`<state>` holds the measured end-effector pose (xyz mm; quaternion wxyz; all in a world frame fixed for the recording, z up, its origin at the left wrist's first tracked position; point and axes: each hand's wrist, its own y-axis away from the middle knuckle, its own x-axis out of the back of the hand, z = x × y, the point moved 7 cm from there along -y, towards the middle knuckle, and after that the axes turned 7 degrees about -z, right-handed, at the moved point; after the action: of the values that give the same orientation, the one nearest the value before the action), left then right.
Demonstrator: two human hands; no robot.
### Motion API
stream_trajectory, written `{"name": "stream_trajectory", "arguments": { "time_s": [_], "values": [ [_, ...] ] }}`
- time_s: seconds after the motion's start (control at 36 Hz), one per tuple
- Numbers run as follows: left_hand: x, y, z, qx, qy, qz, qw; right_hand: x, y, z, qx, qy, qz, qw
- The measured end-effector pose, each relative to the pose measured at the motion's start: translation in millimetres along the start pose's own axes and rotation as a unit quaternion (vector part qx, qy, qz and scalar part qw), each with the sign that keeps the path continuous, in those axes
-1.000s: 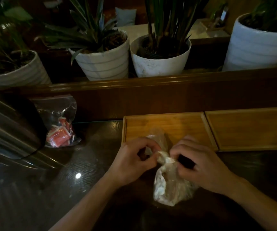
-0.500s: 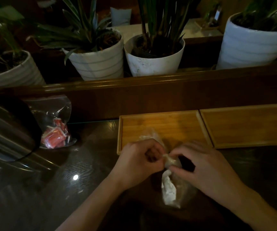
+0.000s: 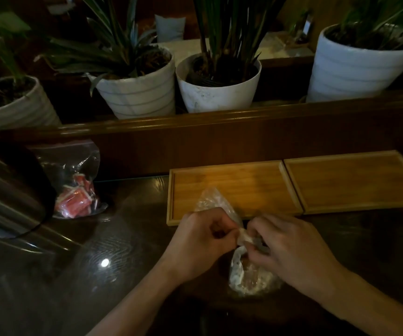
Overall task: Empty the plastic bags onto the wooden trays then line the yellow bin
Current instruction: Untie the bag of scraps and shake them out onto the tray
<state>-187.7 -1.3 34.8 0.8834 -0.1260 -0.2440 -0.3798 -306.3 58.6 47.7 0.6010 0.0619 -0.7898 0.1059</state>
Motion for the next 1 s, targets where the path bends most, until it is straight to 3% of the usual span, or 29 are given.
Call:
{"name": "stream_trajectory", "arguments": {
  "time_s": [0.28,0.42,0.5,0.61,0.78,0.89,1.0],
  "values": [
    [17,8,4,-0.084,0.051,0.001,0.995,24,-4,5,0.094,-0.240,-0.050,0.965],
    [20,12,1,-0.106,0.067,0.019,0.992,24,3,7,0.085,-0.464,-0.052,0.880],
    [20,10,-4,-0.085,0.073,0.020,0.994,15,1,13,0.039,-0.539,-0.044,0.840],
    [22,6,-10,-0.041,0.046,0.022,0.998,11,-1,28,-0.006,-0.451,-0.066,0.890],
    [23,0,16,-0.065,-0.066,0.010,0.996,23,-3,21,-0.023,-0.242,-0.113,0.963],
    [20,-2,29,-0.058,-0.124,0.029,0.990,29,-5,2,-0.007,-0.017,-0.042,0.999],
    [17,-1,35,-0.041,-0.172,0.057,0.983,30,-1,-14,-0.016,0.067,0.021,0.997]
  ]
}}
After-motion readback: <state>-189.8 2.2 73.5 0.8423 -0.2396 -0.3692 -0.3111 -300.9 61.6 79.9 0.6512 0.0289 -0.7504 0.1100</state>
